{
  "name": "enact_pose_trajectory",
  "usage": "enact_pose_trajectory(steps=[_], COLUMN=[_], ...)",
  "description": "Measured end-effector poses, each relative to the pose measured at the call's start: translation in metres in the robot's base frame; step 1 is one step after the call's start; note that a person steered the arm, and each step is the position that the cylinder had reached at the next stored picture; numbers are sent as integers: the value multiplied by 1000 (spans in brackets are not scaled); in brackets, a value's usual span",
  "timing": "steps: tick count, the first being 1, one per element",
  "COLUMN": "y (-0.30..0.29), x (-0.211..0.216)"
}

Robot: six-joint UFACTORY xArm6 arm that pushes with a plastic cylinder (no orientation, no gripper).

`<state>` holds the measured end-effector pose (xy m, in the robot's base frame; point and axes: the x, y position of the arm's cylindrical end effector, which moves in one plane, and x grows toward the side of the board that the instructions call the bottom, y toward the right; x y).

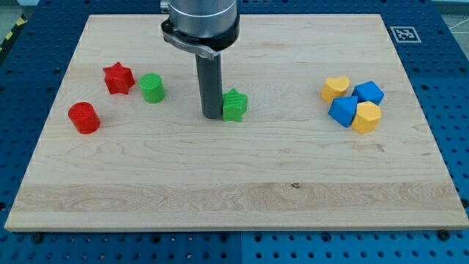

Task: Move the green circle closer to the green star

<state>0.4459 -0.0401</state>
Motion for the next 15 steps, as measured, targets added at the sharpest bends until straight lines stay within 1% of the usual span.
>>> enact_pose_trajectory(steps=[1, 2, 4, 5, 6, 7, 8, 9, 10, 11, 12, 13, 15], y=[-14, -75, -94, -132, -131, -117, -117, -108, -99, -96, -58, -42, -27], x=[3, 8, 12, 11, -1, -66, -66, -94, -133, -128, -87, -77, -72])
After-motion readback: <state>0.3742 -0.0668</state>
